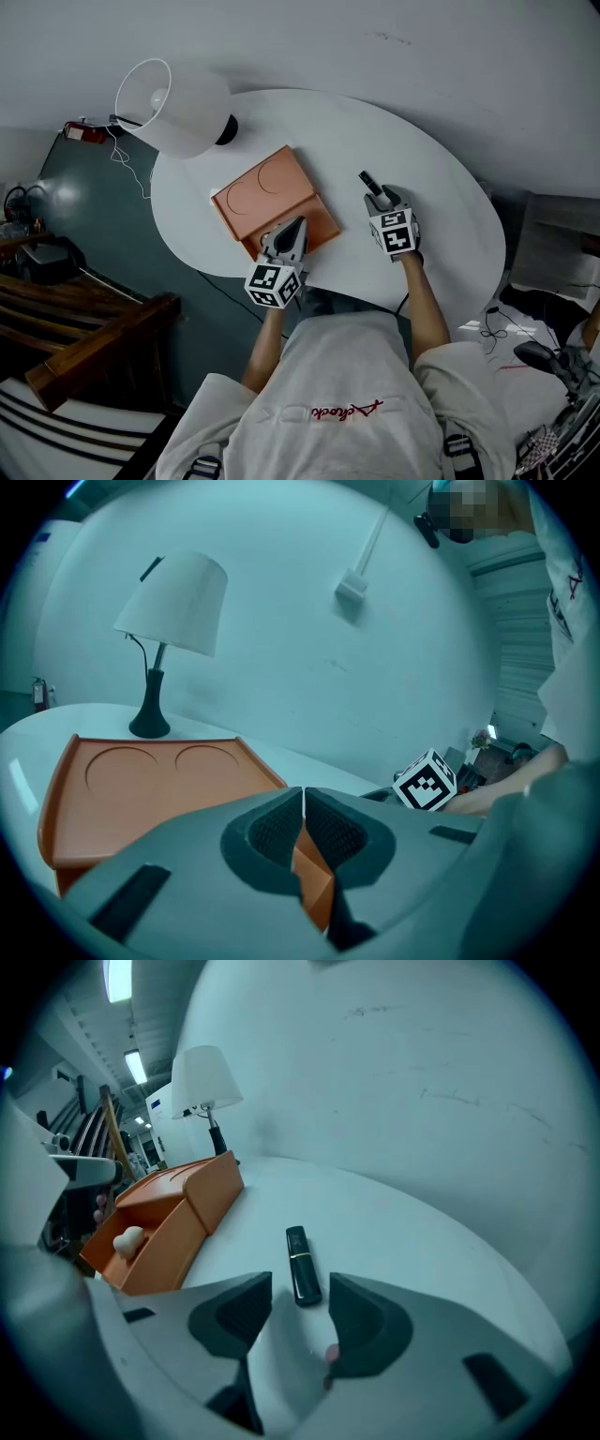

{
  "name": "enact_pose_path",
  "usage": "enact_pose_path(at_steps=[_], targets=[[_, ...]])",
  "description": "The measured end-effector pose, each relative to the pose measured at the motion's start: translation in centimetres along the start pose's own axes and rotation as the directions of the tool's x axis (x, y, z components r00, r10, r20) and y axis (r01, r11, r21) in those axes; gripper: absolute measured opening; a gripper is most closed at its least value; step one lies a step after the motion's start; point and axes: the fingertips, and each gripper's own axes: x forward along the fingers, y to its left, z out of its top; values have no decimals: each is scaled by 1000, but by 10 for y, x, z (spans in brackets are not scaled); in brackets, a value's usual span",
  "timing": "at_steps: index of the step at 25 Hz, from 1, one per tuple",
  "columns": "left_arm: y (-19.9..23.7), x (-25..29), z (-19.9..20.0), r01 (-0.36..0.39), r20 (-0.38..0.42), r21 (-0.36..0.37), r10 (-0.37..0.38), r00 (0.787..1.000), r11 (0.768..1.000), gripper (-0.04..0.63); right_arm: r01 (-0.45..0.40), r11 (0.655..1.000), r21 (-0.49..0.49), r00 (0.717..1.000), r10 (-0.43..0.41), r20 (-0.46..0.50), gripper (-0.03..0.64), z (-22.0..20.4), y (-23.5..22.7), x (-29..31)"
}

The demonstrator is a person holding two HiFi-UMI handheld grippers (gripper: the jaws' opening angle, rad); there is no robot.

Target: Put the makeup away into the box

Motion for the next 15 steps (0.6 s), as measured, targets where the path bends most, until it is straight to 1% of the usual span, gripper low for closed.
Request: enact_pose_path(at_steps=[3,7,10,13,14,15], targets=[[4,-2,-2,-11,-4,-2,11,1000,1000,15,-4,1000,-8,1000,4,-14,192,-1,0,6],[7,-3,-2,-22,-4,-2,22,1000,1000,15,12,999,-30,999,-14,-37,189,-1,-4,10],[8,-5,-2,-27,-2,-2,27,1000,1000,15,12,999,-42,999,-14,-38,183,-2,-3,10],[7,-7,-2,-29,0,-1,29,1000,1000,15,6,999,-47,999,-8,-38,148,-2,0,10],[7,-8,-2,-30,1,-1,30,1000,1000,15,7,999,-54,999,-9,-40,109,-2,1,10],[7,-9,-1,-31,3,-1,31,1000,1000,15,9,998,-61,999,-11,-41,104,-2,2,10]])
